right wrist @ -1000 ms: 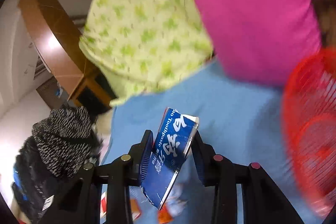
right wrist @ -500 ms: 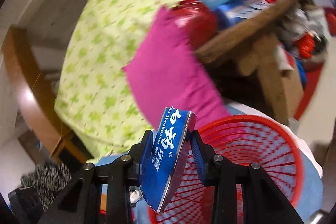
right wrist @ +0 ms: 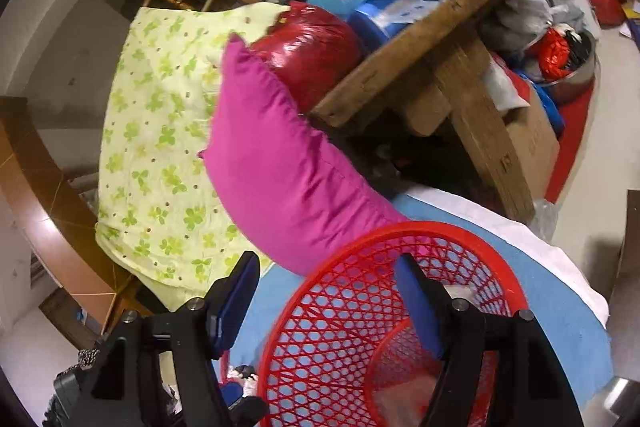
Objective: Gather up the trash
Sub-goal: 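Drop the toothpaste box and medicine box into the red wastebasket with both grippers, then grasp the orange wrapper with the right gripper while the left gripper grasps the clear container, then carry the orange wrapper and clear container to the red wastebasket and release both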
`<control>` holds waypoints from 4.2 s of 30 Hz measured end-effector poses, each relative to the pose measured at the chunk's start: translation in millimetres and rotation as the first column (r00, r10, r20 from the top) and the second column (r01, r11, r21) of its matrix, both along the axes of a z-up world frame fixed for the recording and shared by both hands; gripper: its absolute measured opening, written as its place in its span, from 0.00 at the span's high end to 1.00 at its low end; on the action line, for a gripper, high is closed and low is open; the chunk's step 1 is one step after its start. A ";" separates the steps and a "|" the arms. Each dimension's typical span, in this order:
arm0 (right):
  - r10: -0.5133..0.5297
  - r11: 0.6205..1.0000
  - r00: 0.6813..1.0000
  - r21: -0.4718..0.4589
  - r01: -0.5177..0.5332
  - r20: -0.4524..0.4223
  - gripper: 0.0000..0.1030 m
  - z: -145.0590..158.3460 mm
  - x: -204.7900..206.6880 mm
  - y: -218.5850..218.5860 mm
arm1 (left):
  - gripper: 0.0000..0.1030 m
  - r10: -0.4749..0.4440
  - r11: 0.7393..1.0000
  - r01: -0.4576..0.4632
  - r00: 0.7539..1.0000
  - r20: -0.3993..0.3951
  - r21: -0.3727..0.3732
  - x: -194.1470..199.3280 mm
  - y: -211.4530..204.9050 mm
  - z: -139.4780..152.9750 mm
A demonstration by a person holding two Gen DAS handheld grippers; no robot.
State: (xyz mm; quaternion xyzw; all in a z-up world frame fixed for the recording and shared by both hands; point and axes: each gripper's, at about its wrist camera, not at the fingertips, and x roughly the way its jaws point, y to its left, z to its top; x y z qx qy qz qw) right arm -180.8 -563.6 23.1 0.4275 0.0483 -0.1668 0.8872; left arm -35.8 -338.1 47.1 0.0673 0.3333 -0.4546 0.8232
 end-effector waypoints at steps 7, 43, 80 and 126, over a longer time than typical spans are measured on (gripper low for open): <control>0.099 0.987 0.993 -0.133 -0.090 0.069 0.28 26.9 21.4 53.9 | 0.29 0.241 0.970 -0.241 0.970 -0.023 -0.018 31.9 125.1 -14.3; 0.743 0.600 0.475 0.155 -0.785 -0.470 0.58 -119.5 205.7 305.1 | 0.23 0.655 0.755 -0.649 0.752 -0.069 0.091 97.7 331.4 -86.9; 0.595 0.764 0.708 -0.004 -0.645 -0.381 0.72 -68.5 171.4 234.9 | 0.26 0.680 0.731 -0.679 0.718 -0.146 0.065 115.2 247.3 -114.7; 0.596 0.755 0.663 0.036 -0.655 -0.453 0.68 -82.9 167.5 239.3 | 0.31 0.528 0.848 -0.515 0.839 -0.131 0.121 82.7 278.1 -115.5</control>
